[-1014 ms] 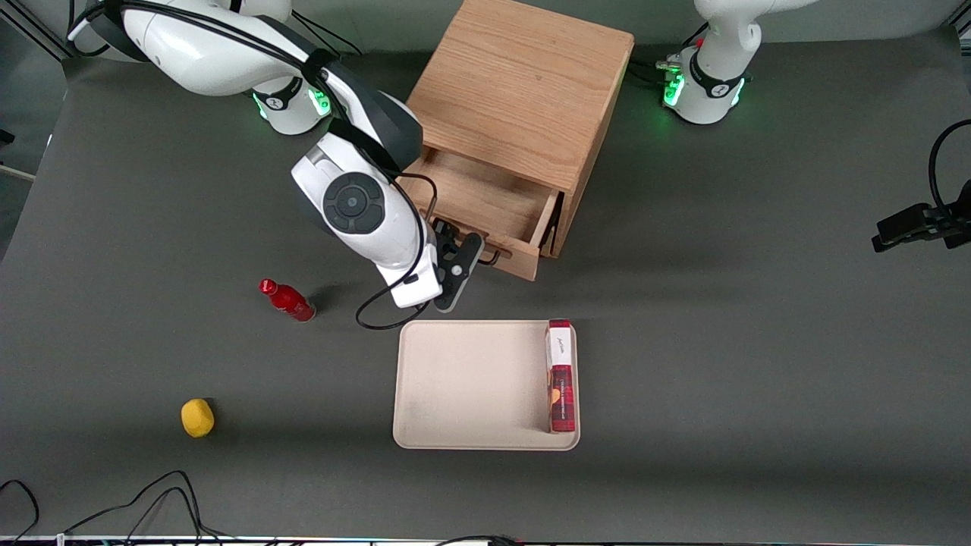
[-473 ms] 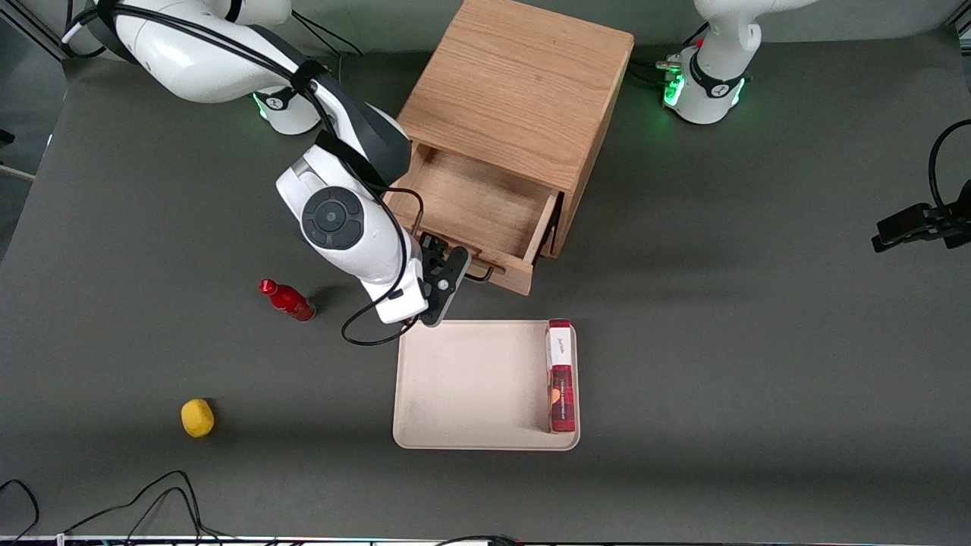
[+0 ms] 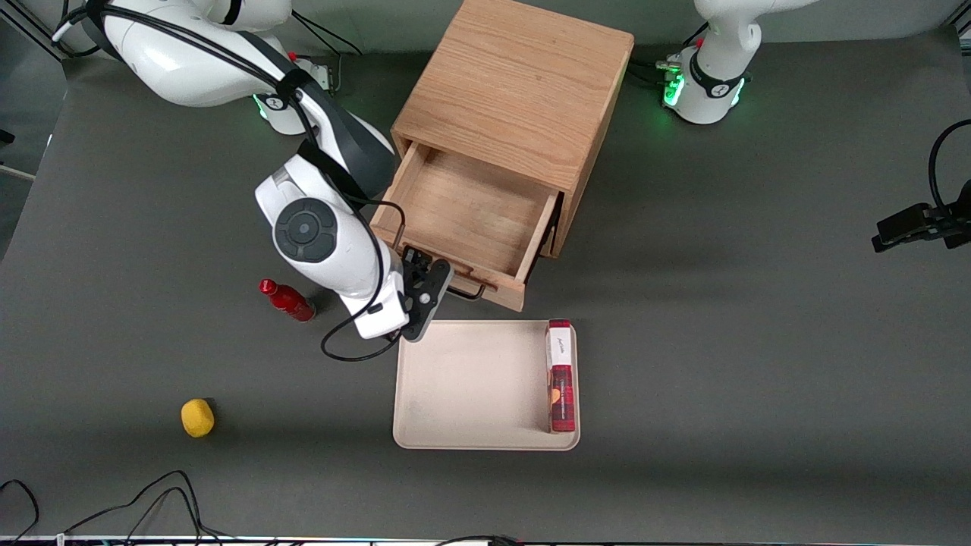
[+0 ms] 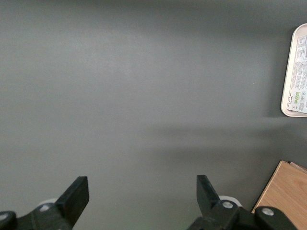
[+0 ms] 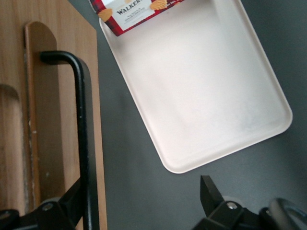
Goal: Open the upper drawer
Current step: 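Pull the upper drawer outward by its handle with the right gripper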
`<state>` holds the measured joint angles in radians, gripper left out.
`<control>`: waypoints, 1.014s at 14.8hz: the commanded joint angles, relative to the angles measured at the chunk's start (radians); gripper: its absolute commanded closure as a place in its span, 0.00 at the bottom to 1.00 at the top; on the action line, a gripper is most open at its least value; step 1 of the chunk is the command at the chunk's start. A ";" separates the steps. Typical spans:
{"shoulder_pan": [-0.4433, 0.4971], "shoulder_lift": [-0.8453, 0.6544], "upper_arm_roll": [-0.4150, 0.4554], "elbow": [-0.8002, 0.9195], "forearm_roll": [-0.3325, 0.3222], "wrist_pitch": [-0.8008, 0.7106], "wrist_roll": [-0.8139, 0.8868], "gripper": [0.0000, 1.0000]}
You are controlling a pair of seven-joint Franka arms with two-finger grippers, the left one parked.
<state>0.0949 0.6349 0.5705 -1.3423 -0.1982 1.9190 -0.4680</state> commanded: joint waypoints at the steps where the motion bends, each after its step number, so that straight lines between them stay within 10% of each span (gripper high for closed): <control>1: -0.001 0.034 0.000 0.051 -0.012 -0.006 -0.032 0.00; 15: -0.043 0.049 -0.006 0.089 -0.009 0.029 -0.080 0.00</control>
<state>0.0500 0.6641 0.5578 -1.2855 -0.1982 1.9437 -0.5276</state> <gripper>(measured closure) 0.000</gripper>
